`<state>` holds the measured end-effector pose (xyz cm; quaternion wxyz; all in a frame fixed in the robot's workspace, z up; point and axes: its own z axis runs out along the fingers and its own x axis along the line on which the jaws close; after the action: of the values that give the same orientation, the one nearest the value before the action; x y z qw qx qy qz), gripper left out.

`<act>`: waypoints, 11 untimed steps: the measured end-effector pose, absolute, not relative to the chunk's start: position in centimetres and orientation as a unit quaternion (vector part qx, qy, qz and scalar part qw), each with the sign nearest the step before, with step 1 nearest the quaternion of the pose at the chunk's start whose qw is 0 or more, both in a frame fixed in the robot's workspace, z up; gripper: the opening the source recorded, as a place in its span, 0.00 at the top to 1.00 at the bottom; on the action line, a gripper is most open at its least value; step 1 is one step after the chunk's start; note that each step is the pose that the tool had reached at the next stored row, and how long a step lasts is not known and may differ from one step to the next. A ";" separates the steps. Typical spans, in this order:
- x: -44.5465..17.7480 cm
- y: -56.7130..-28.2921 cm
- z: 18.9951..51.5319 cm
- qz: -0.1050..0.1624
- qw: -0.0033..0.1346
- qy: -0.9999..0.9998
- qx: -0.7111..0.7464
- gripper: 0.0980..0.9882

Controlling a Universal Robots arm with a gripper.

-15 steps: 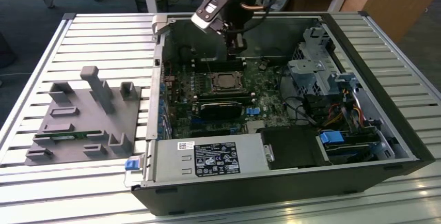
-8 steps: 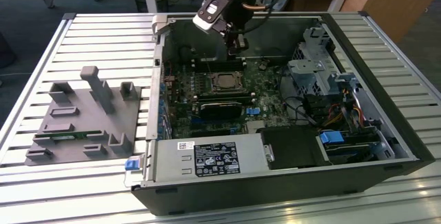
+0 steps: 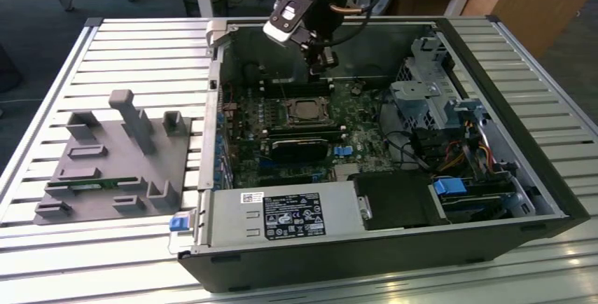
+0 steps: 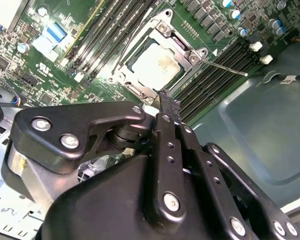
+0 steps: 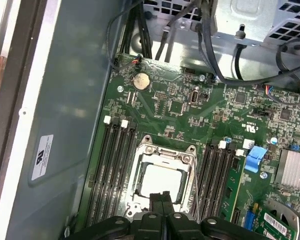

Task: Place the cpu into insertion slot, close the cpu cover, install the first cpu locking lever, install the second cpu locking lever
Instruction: 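Install the first cpu locking lever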

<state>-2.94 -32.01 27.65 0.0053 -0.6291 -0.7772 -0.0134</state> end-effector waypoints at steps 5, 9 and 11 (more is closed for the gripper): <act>-2.9 -32.0 27.6 -0.013 0.005 -0.783 -0.621 0.98; -2.9 -32.0 27.6 -0.013 0.006 -0.790 -0.613 0.98; -2.9 -32.0 27.6 -0.013 0.006 -0.793 -0.608 0.98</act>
<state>-2.94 -32.01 27.65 0.0056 -0.6084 -0.7935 -0.0132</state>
